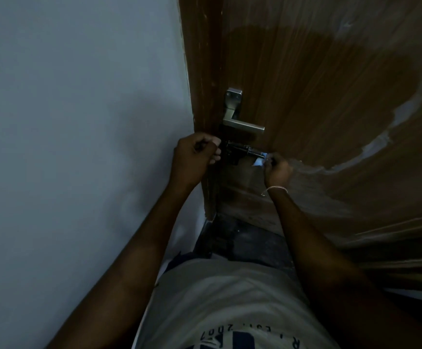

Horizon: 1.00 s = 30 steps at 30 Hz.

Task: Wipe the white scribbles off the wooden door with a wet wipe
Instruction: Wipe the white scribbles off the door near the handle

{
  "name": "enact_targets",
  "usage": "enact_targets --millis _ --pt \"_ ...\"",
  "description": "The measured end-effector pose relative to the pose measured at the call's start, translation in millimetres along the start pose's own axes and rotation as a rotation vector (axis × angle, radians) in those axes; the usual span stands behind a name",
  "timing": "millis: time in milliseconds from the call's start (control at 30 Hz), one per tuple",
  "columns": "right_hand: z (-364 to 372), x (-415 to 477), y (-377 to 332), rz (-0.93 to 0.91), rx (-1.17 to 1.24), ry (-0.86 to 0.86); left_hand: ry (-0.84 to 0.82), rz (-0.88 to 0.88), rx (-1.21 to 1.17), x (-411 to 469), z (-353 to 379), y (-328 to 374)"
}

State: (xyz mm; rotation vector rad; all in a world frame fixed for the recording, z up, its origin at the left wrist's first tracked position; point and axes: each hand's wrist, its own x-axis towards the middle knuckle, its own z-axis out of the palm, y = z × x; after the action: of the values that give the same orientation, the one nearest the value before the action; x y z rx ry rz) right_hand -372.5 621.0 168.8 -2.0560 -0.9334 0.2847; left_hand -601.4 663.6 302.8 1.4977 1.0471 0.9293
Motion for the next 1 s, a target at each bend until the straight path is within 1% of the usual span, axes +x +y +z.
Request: enact_targets --millis 67,133,233,300,433,533,600,700,800,867,900,933,967,1000 --pt "4 -4 -4 0.088 0.117 0.051 0.005 0.008 0.003 -1 1 0" --pt "8 -5 -12 0.216 0.262 0.098 0.024 0.005 -0.019 -2 1 -1" --pt "22 -4 -33 0.470 0.649 0.111 0.028 -0.011 -0.027 -4 4 -3" --pt "29 -4 -45 0.598 0.877 0.130 0.015 -0.010 -0.007 -6 8 -3" --pt "33 -8 -51 0.729 1.074 0.157 0.004 -0.001 0.002 -8 7 1" --pt "23 -10 -44 0.776 1.172 0.233 0.020 0.015 0.000 -8 2 3" --pt "17 -11 -37 0.800 1.218 0.252 0.040 0.020 -0.007 -9 -2 4" --pt "15 -11 -41 0.816 1.199 0.162 0.066 0.004 -0.022 -11 -5 3" --pt "18 -10 -55 0.793 1.139 0.091 0.049 -0.005 -0.004 -15 -1 2" --pt "18 -8 -55 0.801 1.116 0.111 0.028 -0.007 0.006 -16 2 2" --pt "15 -6 -51 0.830 1.164 0.116 0.020 -0.007 0.004 -16 4 3" --pt "11 -2 -43 0.879 1.159 0.147 0.015 -0.005 0.000 -16 5 4" --pt "6 5 -29 0.968 1.115 0.206 0.012 -0.002 -0.004 -15 6 4" --pt "-3 11 -18 1.007 1.018 0.259 0.012 0.001 -0.006 -14 6 5"
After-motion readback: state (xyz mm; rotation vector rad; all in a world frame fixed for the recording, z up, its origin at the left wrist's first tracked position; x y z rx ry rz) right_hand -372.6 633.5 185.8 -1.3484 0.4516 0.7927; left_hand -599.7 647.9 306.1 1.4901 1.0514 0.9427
